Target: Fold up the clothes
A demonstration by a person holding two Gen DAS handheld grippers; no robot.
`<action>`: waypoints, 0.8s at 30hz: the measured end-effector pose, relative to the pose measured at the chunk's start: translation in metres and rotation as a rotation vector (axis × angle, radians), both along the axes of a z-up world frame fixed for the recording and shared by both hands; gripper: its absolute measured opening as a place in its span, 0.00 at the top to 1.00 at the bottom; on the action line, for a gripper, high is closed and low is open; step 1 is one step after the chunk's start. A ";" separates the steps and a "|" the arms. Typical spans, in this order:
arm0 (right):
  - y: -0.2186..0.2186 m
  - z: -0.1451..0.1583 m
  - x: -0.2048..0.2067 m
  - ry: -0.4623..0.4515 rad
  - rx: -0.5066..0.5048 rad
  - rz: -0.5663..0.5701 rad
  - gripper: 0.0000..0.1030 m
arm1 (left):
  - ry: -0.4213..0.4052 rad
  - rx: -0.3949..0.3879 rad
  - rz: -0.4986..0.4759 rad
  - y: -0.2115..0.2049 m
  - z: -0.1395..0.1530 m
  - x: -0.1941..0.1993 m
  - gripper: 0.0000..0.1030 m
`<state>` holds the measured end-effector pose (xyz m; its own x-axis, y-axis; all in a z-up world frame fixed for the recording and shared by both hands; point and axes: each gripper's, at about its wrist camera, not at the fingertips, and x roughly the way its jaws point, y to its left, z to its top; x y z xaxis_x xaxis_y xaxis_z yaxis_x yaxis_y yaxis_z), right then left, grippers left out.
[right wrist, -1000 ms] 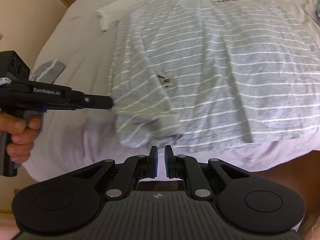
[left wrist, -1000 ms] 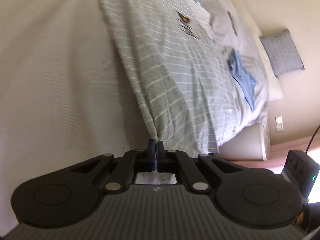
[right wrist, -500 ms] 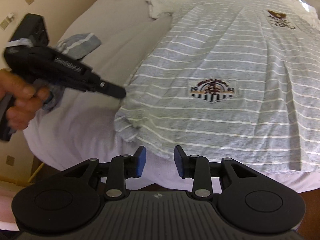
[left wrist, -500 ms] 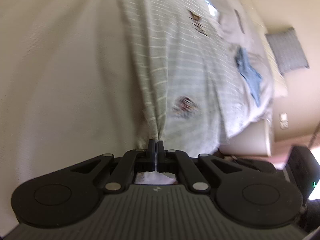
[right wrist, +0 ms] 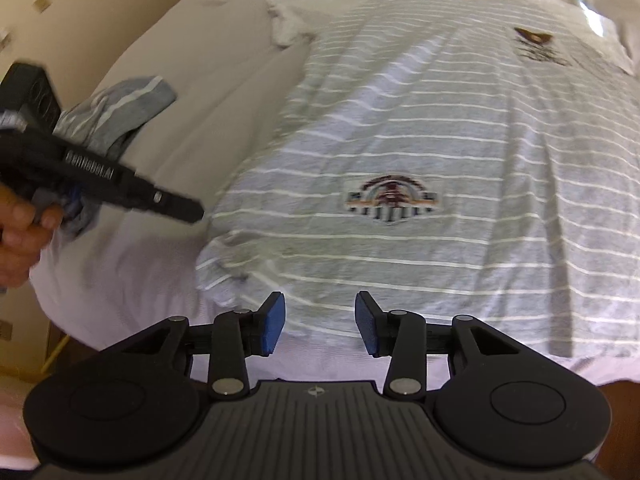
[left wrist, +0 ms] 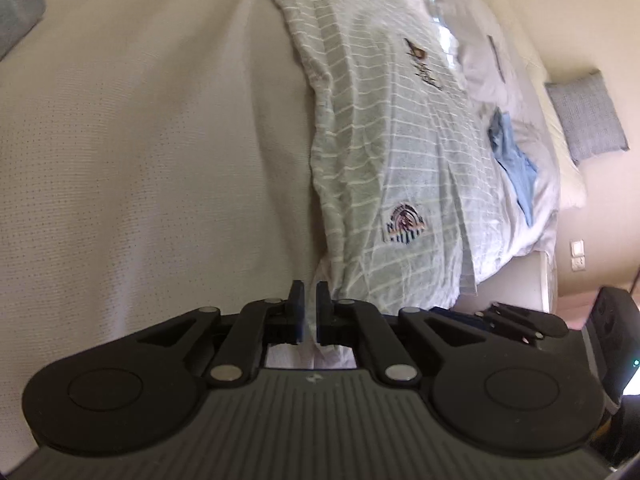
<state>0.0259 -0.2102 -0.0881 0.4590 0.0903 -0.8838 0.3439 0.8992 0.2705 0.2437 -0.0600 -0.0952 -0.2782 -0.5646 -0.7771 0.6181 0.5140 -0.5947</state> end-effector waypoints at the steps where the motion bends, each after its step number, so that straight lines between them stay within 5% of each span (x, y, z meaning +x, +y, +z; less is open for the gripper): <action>1: 0.006 -0.001 0.002 0.000 -0.011 0.024 0.59 | -0.010 -0.009 -0.038 -0.002 0.000 -0.005 0.74; 2: 0.011 -0.001 0.003 0.000 -0.022 0.049 0.58 | -0.020 -0.019 -0.076 -0.003 0.000 -0.011 0.68; 8: 0.033 -0.009 0.008 0.027 -0.118 0.167 0.56 | -0.031 0.000 -0.149 -0.022 -0.021 -0.036 0.71; 10: 0.037 -0.012 0.009 0.042 -0.181 0.212 0.56 | -0.018 0.009 -0.162 -0.026 -0.025 -0.041 0.92; 16: 0.052 -0.021 0.010 0.056 -0.377 0.437 0.52 | 0.193 -0.052 -0.069 -0.008 -0.019 -0.025 0.98; 24: 0.085 -0.034 0.004 0.002 -0.537 0.644 0.40 | 0.311 -0.068 -0.046 0.003 -0.019 -0.005 0.98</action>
